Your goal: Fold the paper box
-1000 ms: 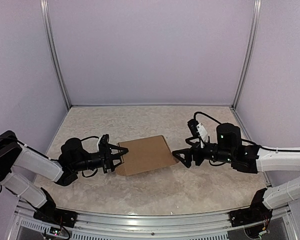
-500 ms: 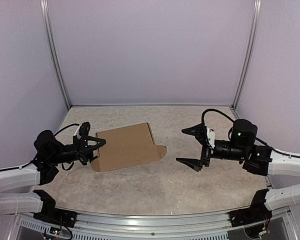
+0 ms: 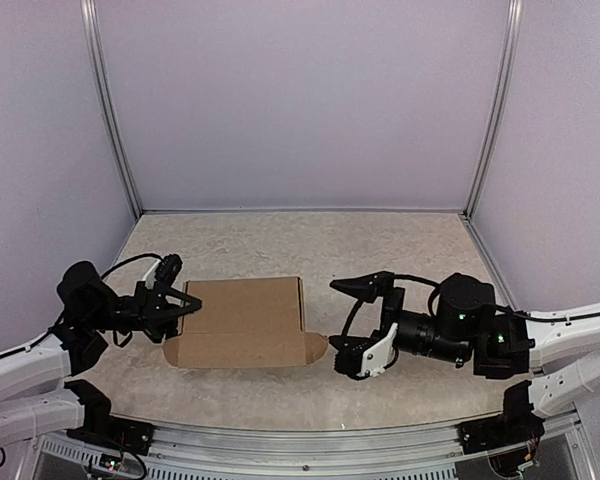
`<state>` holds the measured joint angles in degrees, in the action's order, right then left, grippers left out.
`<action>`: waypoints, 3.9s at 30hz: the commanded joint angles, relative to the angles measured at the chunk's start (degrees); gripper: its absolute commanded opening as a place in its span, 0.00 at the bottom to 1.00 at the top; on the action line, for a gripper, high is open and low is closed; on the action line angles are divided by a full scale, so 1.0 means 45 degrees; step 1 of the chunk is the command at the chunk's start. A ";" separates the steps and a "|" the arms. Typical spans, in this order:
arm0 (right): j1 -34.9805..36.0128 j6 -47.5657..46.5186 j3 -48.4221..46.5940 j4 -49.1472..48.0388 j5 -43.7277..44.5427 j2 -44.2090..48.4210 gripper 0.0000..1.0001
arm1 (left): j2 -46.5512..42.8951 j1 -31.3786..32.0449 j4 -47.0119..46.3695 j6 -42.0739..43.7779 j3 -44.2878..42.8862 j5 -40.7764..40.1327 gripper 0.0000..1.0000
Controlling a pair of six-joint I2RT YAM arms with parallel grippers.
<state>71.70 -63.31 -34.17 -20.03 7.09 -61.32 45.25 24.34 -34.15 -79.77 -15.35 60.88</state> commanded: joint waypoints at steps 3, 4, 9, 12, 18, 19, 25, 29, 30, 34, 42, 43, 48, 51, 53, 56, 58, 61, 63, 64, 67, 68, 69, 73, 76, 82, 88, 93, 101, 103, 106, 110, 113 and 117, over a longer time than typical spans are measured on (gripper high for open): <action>0.1823 -0.5252 0.0592 -0.3274 0.2941 -0.1061 1.00 | -0.0467 -0.0105 0.0134 -0.0472 -0.0003 0.1080 0.34; 0.2048 -0.5668 0.0625 -0.3487 0.3146 -0.1239 0.99 | -0.0540 -0.0104 0.0178 -0.0513 -0.0006 0.1134 0.34; 0.2849 -0.6244 0.0621 -0.4435 0.3680 -0.1730 1.00 | -0.0957 0.0094 0.0294 -0.0560 -0.0006 0.1257 0.33; 0.3319 -0.6700 0.0289 -0.4697 0.3992 -0.2076 1.00 | -0.1052 0.0476 0.0287 -0.0545 -0.0057 0.1188 0.33; 0.3717 -0.7436 -0.0150 -0.4813 0.4016 -0.2637 0.99 | -0.1008 0.1237 0.0346 -0.0589 -0.0279 0.0908 0.31; 0.3759 -0.7526 -0.0195 -0.4875 0.4013 -0.2706 1.00 | -0.1032 0.1267 0.0343 -0.0598 -0.0296 0.0890 0.31; 0.3991 -0.7875 -0.0363 -0.5061 0.3998 -0.2994 0.86 | -0.1111 0.1492 0.0431 -0.0638 -0.0309 0.0788 0.29; 0.4083 -0.7991 -0.0382 -0.5240 0.4075 -0.3211 0.71 | -0.1087 0.1535 0.0496 -0.0573 -0.0320 0.0760 0.28; 0.4090 -0.7991 -0.0363 -0.5295 0.4069 -0.3239 0.68 | -0.1081 0.1558 0.0536 -0.0543 -0.0309 0.0764 0.27; 0.4076 -0.7992 -0.0336 -0.5388 0.4125 -0.3238 0.56 | -0.1034 0.1612 0.0674 -0.0419 -0.0280 0.0730 0.25; 0.4113 -0.7925 -0.0190 -0.5743 0.4197 -0.3267 0.38 | -0.1097 0.1642 0.1333 0.0040 -0.0299 0.0599 0.39; 0.4133 -0.7907 -0.0165 -0.5792 0.4232 -0.3285 0.37 | -0.1127 0.1642 0.1552 0.0216 -0.0309 0.0558 0.45; 0.4125 -0.7679 0.0042 -0.5859 0.4531 -0.3187 0.32 | -0.1582 0.1642 0.3529 0.1685 -0.0741 0.0318 0.87; 0.4112 -0.7308 0.0284 -0.5764 0.4766 -0.3017 0.31 | -0.2152 0.1613 0.5386 0.3015 -0.1331 -0.0147 0.99; 0.4135 -0.6853 0.0411 -0.5564 0.5042 -0.2868 0.31 | -0.2523 0.1515 0.6636 0.3761 -0.1641 -0.0450 0.99; 0.4120 -0.5838 0.0455 -0.4570 0.5445 -0.2565 0.30 | -0.2810 0.0923 0.8690 0.4945 -0.2078 -0.0769 0.99; 0.4077 -0.4602 0.0322 -0.3425 0.5673 -0.2297 0.29 | -0.2947 0.0432 1.0538 0.6107 -0.2543 -0.1400 0.99; 0.3903 -0.2603 -0.0074 -0.1425 0.6119 -0.1911 0.27 | -0.3200 0.0110 1.2659 0.7573 -0.2985 -0.2442 0.99; 0.3789 -0.1399 -0.0256 -0.0380 0.6260 -0.1693 0.25 | -0.3358 0.0101 1.3472 0.8133 -0.3020 -0.3359 0.99; 0.3697 -0.0731 -0.0299 0.0234 0.6193 -0.1587 0.25 | -0.3438 0.0105 1.3732 0.8253 -0.3029 -0.3808 0.99; 0.3205 0.1367 -0.0500 0.1881 0.5408 -0.1215 0.24 | -0.3693 0.0100 1.4235 0.8533 -0.3366 -0.5208 0.99; 0.3009 0.2036 -0.0552 0.2285 0.5090 -0.1127 0.24 | -0.3837 0.0100 1.4233 0.8596 -0.3441 -0.5497 0.99; 0.2779 0.2699 -0.0597 0.2618 0.4770 -0.1028 0.24 | -0.4094 0.0099 1.4030 0.8594 -0.3492 -0.5602 0.99; 0.1524 0.5343 -0.0722 0.3803 0.2256 -0.0625 0.24 | -0.4744 0.0137 1.3262 0.8556 -0.3562 -0.5760 0.99; 0.0317 0.7229 -0.0652 0.4103 -0.0114 -0.0558 0.24 | -0.4998 0.0275 1.3263 0.8749 -0.3561 -0.6227 0.99; -0.1619 0.9601 -0.0623 0.4115 -0.4839 -0.1425 0.24 | -0.4920 0.1244 1.3841 0.9691 -0.4107 -0.7873 0.99; -0.2891 1.1073 -0.0381 0.3108 -0.8063 -0.2714 0.24 | -0.3622 0.3021 1.4338 1.0655 -0.4842 -0.9787 0.93; -0.3527 1.1772 -0.0358 0.2631 -0.9414 -0.3761 0.25 | -0.2490 0.4796 1.4570 1.1189 -0.5310 -1.1533 0.90; -0.3609 1.1726 -0.0303 0.2374 -0.9646 -0.4417 0.26 | 0.0371 0.6858 1.5018 1.1726 -0.6201 -1.3453 0.77; -0.3609 1.1707 -0.0232 0.2338 -0.9582 -0.4445 0.26 | 0.0975 0.7130 1.5002 1.1758 -0.6284 -1.3487 0.74; -0.3596 1.1668 -0.0101 0.2307 -0.9419 -0.4378 0.26 | 0.1853 0.7446 1.4982 1.1797 -0.6388 -1.3490 0.71; -0.3609 1.1685 0.0105 0.2110 -0.9299 -0.4250 0.26 | 0.2512 0.7538 1.4995 1.1825 -0.6431 -1.3380 0.63; -0.3609 1.1724 0.0234 0.1982 -0.9294 -0.4215 0.26 | 0.2637 0.7540 1.4906 1.1829 -0.6391 -1.3287 0.57; -0.3609 1.1749 0.0345 0.1897 -0.9243 -0.4206 0.26 | 0.2730 0.7542 1.4885 1.1809 -0.6373 -1.3165 0.49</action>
<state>55.90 -10.92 -33.71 -9.50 -34.68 -80.75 57.08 57.89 32.62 -27.09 -42.61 1.50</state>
